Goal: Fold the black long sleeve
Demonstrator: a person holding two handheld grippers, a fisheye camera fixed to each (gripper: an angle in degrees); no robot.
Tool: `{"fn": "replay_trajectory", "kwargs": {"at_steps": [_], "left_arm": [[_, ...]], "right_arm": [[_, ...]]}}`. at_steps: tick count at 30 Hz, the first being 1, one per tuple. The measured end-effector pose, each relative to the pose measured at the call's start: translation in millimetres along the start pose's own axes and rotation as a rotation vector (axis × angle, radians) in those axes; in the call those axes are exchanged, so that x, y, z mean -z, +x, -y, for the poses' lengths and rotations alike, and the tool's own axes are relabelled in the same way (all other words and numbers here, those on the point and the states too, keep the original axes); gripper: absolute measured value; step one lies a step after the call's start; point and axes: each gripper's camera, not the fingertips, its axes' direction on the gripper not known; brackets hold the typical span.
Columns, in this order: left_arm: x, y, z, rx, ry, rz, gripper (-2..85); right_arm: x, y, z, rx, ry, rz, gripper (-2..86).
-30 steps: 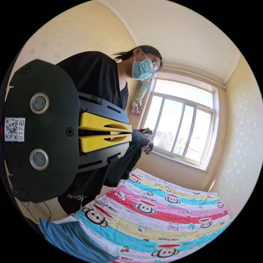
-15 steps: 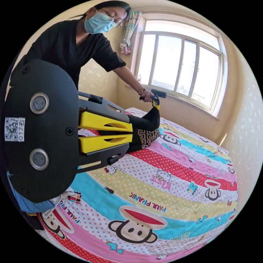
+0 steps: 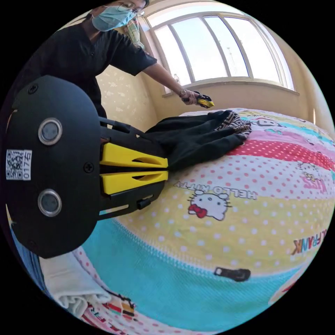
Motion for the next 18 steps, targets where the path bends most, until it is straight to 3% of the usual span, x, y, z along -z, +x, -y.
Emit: {"fn": "replay_trajectory", "kwargs": {"at_steps": [4, 8, 10, 16, 18], "left_arm": [[1.8, 46.6, 30.4, -0.074, -0.123, 0.080, 0.0], [-37.6, 67.3, 22.6, -0.172, -0.412, 0.305, 5.1], [-56.7, 61.3, 0.4, -0.205, -0.491, 0.369, 6.4], [-115.9, 49.3, -107.6, -0.298, -0.562, 0.180, 9.3], [-141.8, 53.7, -141.6, -0.360, -0.537, 0.298, 13.0]], "right_arm": [[149.1, -21.0, 43.3, 0.014, 0.257, -0.208, 2.7], [211.8, -27.9, 75.8, -0.069, 0.387, -0.534, 4.9], [209.8, -13.4, 80.3, -0.130, 0.349, -0.439, 9.2], [109.9, 14.3, 4.3, -0.104, 0.204, -0.239, 12.7], [81.8, 26.0, -28.7, -0.132, 0.185, -0.210, 13.0]]}}
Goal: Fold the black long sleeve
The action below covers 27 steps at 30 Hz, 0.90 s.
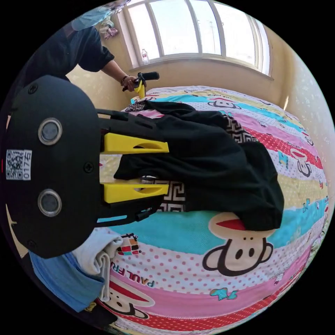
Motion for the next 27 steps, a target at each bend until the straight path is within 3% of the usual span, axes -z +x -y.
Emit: {"fn": "replay_trajectory", "kwargs": {"at_steps": [3, 6, 8, 11, 13, 15, 17, 20, 25, 27], "left_arm": [[-31.6, 8.6, -5.0, 0.049, 0.121, 0.136, 16.6], [-79.9, -5.5, 7.8, 0.144, 0.081, 0.036, 16.0], [-100.4, -13.4, 12.7, 0.239, 0.053, 0.036, 11.2], [-102.0, -23.6, 18.7, 0.312, 0.037, -0.038, 6.2], [-88.7, -27.1, 16.7, 0.316, 0.022, -0.041, 5.1], [-46.2, -17.1, -1.6, 0.256, 0.123, -0.118, 5.0], [-9.2, -3.8, -27.1, 0.213, 0.200, -0.186, 4.8], [33.2, 8.8, -91.6, 0.293, 0.262, -0.181, 4.5], [-1.1, 0.4, -170.8, 0.426, 0.077, -0.131, 4.6], [-32.6, -29.7, -200.2, 0.583, -0.005, 0.019, 4.3]], "right_arm": [[-22.2, 19.4, -53.5, -0.129, 0.039, 0.068, 13.1], [-39.6, 33.9, -84.0, -0.271, 0.089, 0.045, 12.3], [-43.0, 37.0, -80.9, -0.278, 0.088, 0.017, 11.2], [-32.8, 41.9, -53.3, -0.173, -0.121, -0.025, 6.1], [-10.5, 49.4, -46.8, -0.108, -0.236, 0.140, 3.6], [20.7, 52.3, -54.9, -0.058, -0.269, 0.223, 3.0], [54.3, 54.6, -71.0, -0.027, -0.291, 0.174, 2.5], [91.7, 58.8, -108.9, -0.008, -0.440, -0.103, 2.1], [83.6, 86.7, -172.6, -0.073, -0.758, -0.216, 2.1], [63.6, 109.4, -182.0, -0.134, -0.827, -0.233, 2.3]]}}
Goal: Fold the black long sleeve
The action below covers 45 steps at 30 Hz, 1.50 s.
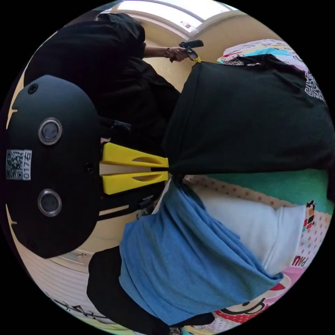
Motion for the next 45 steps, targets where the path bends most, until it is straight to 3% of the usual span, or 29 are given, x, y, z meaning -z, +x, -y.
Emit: {"fn": "replay_trajectory", "kwargs": {"at_steps": [3, 5, 9, 13, 14, 16, 20, 23, 25, 27, 30, 32, 35, 37, 42, 45], "left_arm": [[5.1, -25.9, 8.3, 0.077, 0.070, 0.089, 6.9], [21.4, 0.5, 26.7, -0.054, 0.125, 0.165, 8.7], [36.0, 95.6, 103.1, -0.403, 0.111, 0.358, 12.8], [44.6, 158.8, 179.4, -0.575, 0.173, 0.369, 13.5], [42.0, 173.2, 205.6, -0.622, 0.206, 0.366, 13.5], [26.7, 181.1, 247.1, -0.634, 0.240, 0.443, 13.6], [-40.1, 146.0, 321.4, -0.452, 0.160, 0.596, 10.9], [-56.4, 143.5, 303.7, -0.470, 0.258, 0.722, 5.3], [-59.1, 145.8, 289.4, -0.512, 0.235, 0.769, 0.9], [-45.4, 159.4, 265.1, -0.574, 0.347, 0.930, -0.1], [-9.6, 173.1, 263.5, -0.597, 0.465, 0.861, 0.0], [1.4, 169.8, 287.5, -0.554, 0.454, 0.821, 0.9], [-14.7, 146.6, 332.4, -0.528, 0.416, 0.935, 7.3], [-25.7, 129.4, 343.0, -0.504, 0.379, 0.993, 10.7], [0.8, 78.0, 264.2, -0.464, 0.548, 0.756, 12.5], [-10.4, 30.1, 209.4, -0.401, 0.533, 0.610, 12.5]], "right_arm": [[-15.4, 11.0, 20.2, 0.009, -0.112, 0.049, 2.6], [8.3, 0.8, 23.1, 0.077, -0.028, 0.002, 2.8], [110.2, -30.3, 36.1, 0.254, 0.317, -0.131, 6.3], [204.5, -61.2, 75.0, 0.437, 0.709, -0.239, 7.6], [213.4, -63.5, 85.1, 0.443, 0.733, -0.242, 8.0], [239.6, -69.9, 130.8, 0.427, 0.760, -0.219, 11.2], [239.1, -78.0, 182.3, 0.428, 0.745, -0.164, 14.3], [218.6, -81.1, 190.6, 0.304, 0.796, -0.241, 10.2], [216.3, -85.0, 167.0, 0.363, 0.858, -0.182, 5.1], [225.4, -84.9, 140.7, 0.340, 0.977, -0.192, 4.3], [252.8, -82.8, 125.5, 0.315, 1.059, -0.136, 3.9], [267.1, -81.2, 132.0, 0.304, 1.076, -0.112, 3.9], [278.7, -69.3, 154.2, 0.211, 1.022, -0.154, 6.0], [276.4, -53.3, 147.7, 0.226, 0.995, -0.065, 10.1], [233.7, -6.2, 71.6, 0.246, 1.056, -0.031, 12.2], [202.5, 56.4, 24.2, 0.071, 1.087, -0.026, 13.1]]}}
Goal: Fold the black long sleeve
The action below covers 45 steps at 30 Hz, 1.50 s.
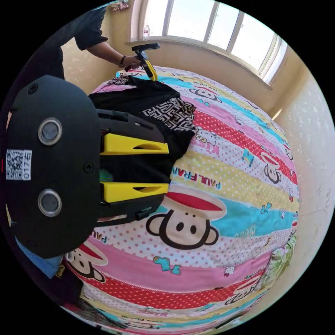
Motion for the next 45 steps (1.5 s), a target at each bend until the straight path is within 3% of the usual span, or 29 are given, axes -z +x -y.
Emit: {"fn": "replay_trajectory", "kwargs": {"at_steps": [2, 4, 7, 10, 12, 15, 18, 20, 22, 24, 26, 28, 31, 33, 36, 41, 45], "left_arm": [[-13.7, -2.6, -40.5, 0.056, -0.074, -0.087, 12.5], [-31.3, 3.3, -74.2, 0.097, -0.145, -0.146, 12.5], [-58.9, 25.4, -106.3, 0.115, -0.191, -0.188, 12.8], [-80.6, 47.2, -112.8, 0.100, -0.170, -0.066, 13.4], [-94.8, 64.4, -117.7, 0.016, -0.146, 0.128, 11.6], [-99.6, 78.3, -124.9, -0.008, -0.102, 0.226, 11.1], [-101.8, 72.3, -121.9, 0.035, -0.113, 0.221, 10.1], [-101.8, 58.9, -119.3, 0.098, -0.114, 0.169, 9.9], [-101.6, 43.8, -118.1, 0.154, -0.107, 0.110, 9.6], [-102.0, 25.4, -117.0, 0.201, -0.102, 0.038, 9.4], [-102.8, 13.2, -115.5, 0.219, -0.104, -0.010, 9.7], [-104.2, 2.0, -113.3, 0.231, -0.107, -0.057, 10.1], [-107.9, -18.8, -108.3, 0.276, -0.113, -0.130, 11.1], [-109.8, -36.0, -104.3, 0.311, -0.122, -0.196, 11.4], [-111.5, -55.9, -103.7, 0.323, -0.117, -0.287, 11.1], [-114.3, -84.5, -118.1, 0.374, -0.146, -0.438, 10.0], [-99.1, -93.9, -143.9, 0.393, -0.139, -0.390, 10.8]], "right_arm": [[10.9, 45.0, -27.6, -0.159, 0.020, 0.028, 14.0], [-0.7, 99.4, -57.6, -0.351, 0.003, 0.213, 14.8], [-41.6, 122.5, -72.8, -0.419, -0.074, 0.450, 15.1], [-55.0, 106.3, -72.9, -0.442, -0.047, 0.359, 13.2], [-55.0, 95.9, -71.7, -0.483, -0.039, 0.269, 9.5], [-54.4, 84.4, -61.9, -0.399, 0.018, 0.548, 4.3], [-15.9, 81.5, -53.0, -0.482, 0.099, 0.483, 3.4], [30.3, 58.3, -43.0, -0.412, 0.212, 0.360, 3.1], [85.4, -14.8, -30.6, -0.122, 0.373, 0.256, 2.9], [106.1, -81.1, -30.3, 0.146, 0.452, 0.298, 2.9], [92.8, -140.1, -29.1, 0.394, 0.369, 0.424, 3.1], [19.0, -197.3, -25.8, 0.545, -0.030, 0.571, 3.8], [-95.7, -206.7, -50.1, 0.400, -0.439, 0.486, 5.2], [-125.5, -192.6, -69.1, 0.280, -0.506, 0.575, 6.6], [-114.7, -171.7, -93.2, 0.194, -0.399, 0.679, 7.0], [-80.4, -126.6, -100.1, 0.057, -0.264, 0.415, 11.2], [-100.1, -94.0, -103.0, 0.012, -0.395, 0.241, 12.9]]}}
